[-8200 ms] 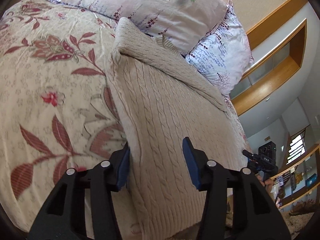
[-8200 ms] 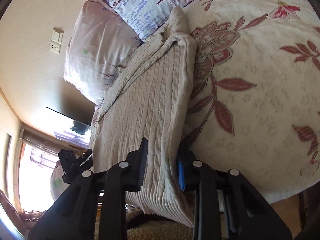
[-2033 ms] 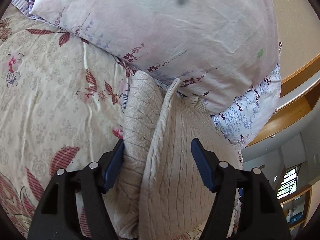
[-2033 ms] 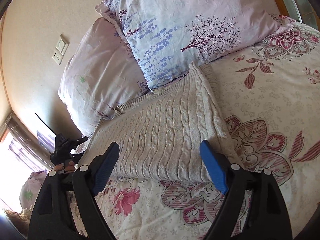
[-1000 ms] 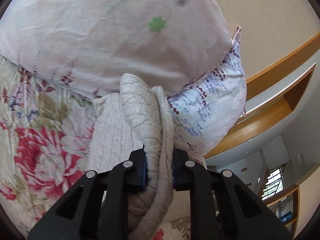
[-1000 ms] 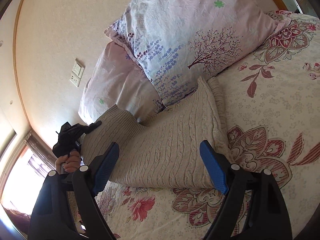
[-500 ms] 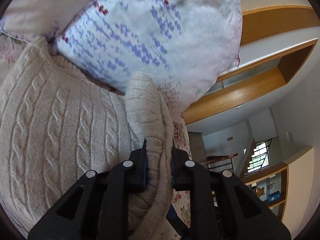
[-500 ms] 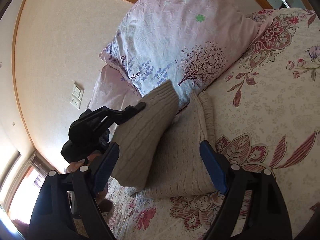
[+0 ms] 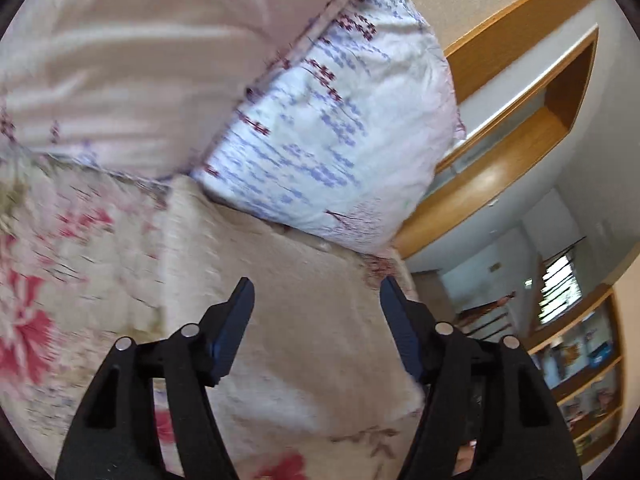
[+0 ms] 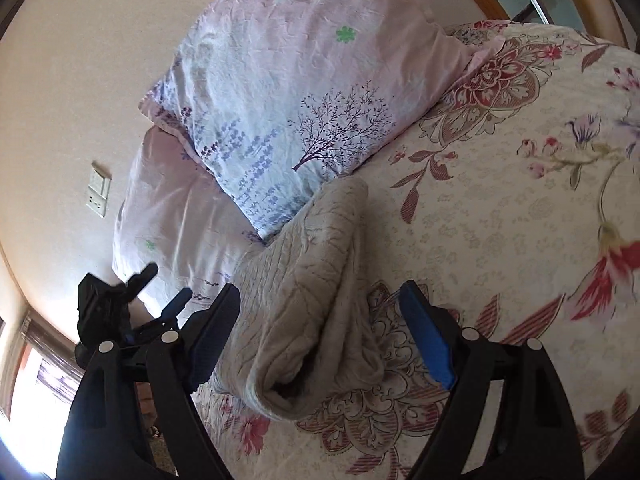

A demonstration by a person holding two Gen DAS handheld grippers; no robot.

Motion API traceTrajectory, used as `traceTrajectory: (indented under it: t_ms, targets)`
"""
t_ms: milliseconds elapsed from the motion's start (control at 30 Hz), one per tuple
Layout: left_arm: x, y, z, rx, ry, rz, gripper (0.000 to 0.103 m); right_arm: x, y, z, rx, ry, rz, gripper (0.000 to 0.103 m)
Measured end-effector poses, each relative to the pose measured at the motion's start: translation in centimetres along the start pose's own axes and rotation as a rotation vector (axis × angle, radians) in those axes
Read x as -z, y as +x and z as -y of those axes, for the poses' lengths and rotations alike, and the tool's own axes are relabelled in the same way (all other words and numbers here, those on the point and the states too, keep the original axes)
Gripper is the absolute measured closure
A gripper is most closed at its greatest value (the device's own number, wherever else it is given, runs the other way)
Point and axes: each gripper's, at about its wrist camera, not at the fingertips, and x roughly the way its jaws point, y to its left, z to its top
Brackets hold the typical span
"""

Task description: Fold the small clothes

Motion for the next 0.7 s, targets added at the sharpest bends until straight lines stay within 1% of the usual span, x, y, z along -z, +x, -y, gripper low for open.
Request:
traceTrajectory:
  t_ms: [33,67,100,133,200,267,300,400,433,467,500,533,567,633,700]
  targets:
    - [0.3,-0.5,-1.0,-0.046,0.024,0.002,0.035,-0.9,0.3,0.0,0.021,0.014,-0.031,0.019]
    - [0.6,-0.6,-1.6,-0.075,0.032,-0.007,0.035,-1.7,0.8,0.0,0.031,0.032,-0.060,0.019]
    - [0.9,-0.4,-2.7,-0.087,0.026,-0.026,0.034,-2.5,1.4,0.1,0.033,0.053,-0.097,0.019]
    - [1.2,-0.1,-3.7,-0.084,0.008,-0.052,0.034,-3.1,2.2,0.2,0.030,0.071,-0.132,0.019]
    - [1.7,0.6,-4.9,-0.083,-0.033,-0.094,0.034,-4.0,3.7,0.2,0.047,0.074,-0.168,0.019]
    - [2.1,1.2,-5.6,-0.088,-0.057,-0.106,0.034,-4.6,5.1,0.2,0.075,0.065,-0.178,0.020]
    - [2.2,1.4,-5.8,-0.089,-0.061,-0.107,0.034,-4.7,5.8,0.2,0.075,0.066,-0.190,0.021]
    - [2.2,2.1,-5.8,-0.110,-0.052,-0.103,0.033,-4.9,7.9,0.7,0.095,0.080,-0.224,0.032]
    - [2.2,2.4,-5.8,-0.118,-0.051,-0.105,0.033,-4.8,8.6,0.8,0.108,0.075,-0.234,0.047]
    - [2.2,2.6,-6.0,-0.121,-0.054,-0.113,0.033,-4.8,9.1,0.8,0.119,0.066,-0.243,0.063]
    - [2.3,2.9,-6.2,-0.120,-0.059,-0.125,0.033,-4.7,9.6,0.7,0.119,0.049,-0.248,0.073]
    - [2.4,3.3,-6.2,-0.117,-0.063,-0.140,0.033,-4.7,9.9,0.2,0.119,0.016,-0.244,0.078]
    - [2.4,3.7,-6.1,-0.109,-0.067,-0.153,0.033,-4.8,9.9,-0.6,0.140,-0.039,-0.224,0.084]
    - [2.7,4.0,-6.2,-0.094,-0.068,-0.166,0.033,-5.1,9.4,-2.8,0.172,-0.170,-0.174,0.087]
    - [2.8,4.0,-6.2,-0.091,-0.057,-0.163,0.033,-5.5,8.7,-4.7,0.196,-0.269,-0.122,0.089]
